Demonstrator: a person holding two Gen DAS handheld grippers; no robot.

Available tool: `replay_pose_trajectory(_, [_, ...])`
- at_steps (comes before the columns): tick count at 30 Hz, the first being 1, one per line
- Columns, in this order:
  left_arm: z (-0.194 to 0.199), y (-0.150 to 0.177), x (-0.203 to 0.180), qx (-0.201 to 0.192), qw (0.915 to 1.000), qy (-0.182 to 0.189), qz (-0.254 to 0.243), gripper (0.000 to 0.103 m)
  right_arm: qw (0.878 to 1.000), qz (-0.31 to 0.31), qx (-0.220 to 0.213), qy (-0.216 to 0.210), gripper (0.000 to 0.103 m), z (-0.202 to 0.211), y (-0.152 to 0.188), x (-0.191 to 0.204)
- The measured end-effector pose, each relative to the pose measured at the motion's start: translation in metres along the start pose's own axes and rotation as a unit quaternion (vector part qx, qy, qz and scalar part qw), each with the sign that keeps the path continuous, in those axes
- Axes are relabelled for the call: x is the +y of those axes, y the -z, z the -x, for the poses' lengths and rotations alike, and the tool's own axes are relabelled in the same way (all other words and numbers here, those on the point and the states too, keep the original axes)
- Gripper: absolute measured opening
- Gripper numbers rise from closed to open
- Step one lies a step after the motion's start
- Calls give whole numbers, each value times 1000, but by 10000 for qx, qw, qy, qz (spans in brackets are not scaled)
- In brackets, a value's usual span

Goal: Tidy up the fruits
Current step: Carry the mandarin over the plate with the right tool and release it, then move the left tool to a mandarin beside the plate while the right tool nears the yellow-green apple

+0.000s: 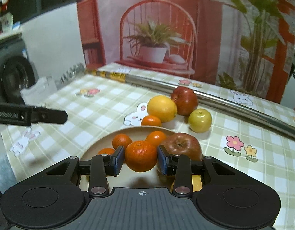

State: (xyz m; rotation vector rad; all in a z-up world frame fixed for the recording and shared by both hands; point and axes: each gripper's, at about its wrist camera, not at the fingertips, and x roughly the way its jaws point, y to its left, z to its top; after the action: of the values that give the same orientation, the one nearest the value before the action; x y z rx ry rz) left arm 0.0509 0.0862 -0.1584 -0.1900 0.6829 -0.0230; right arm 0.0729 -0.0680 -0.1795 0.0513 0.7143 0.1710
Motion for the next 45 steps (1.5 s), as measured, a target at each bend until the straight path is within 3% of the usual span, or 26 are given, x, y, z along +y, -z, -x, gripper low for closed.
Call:
replay_pose_trajectory(9, [-5,-2,1,44,10000,-51,18,81,9982,486,325,134,35,-23,-5,18])
replay_pose_trajectory(23, [-5,-3,-3,93,9999,-49,-29,81,9984,407,388,65,36,-30,0,15])
replay_pose_trajectory(32, [-4,-4,-10,116,9997,-126,-163,81,9996,214,-206,40,36,3,-5,5])
replay_pose_trajectory(45, [3,-17,-18,-31,9995,-157,-260,81,9928,-384,-1015,499,37,49,-14,-53])
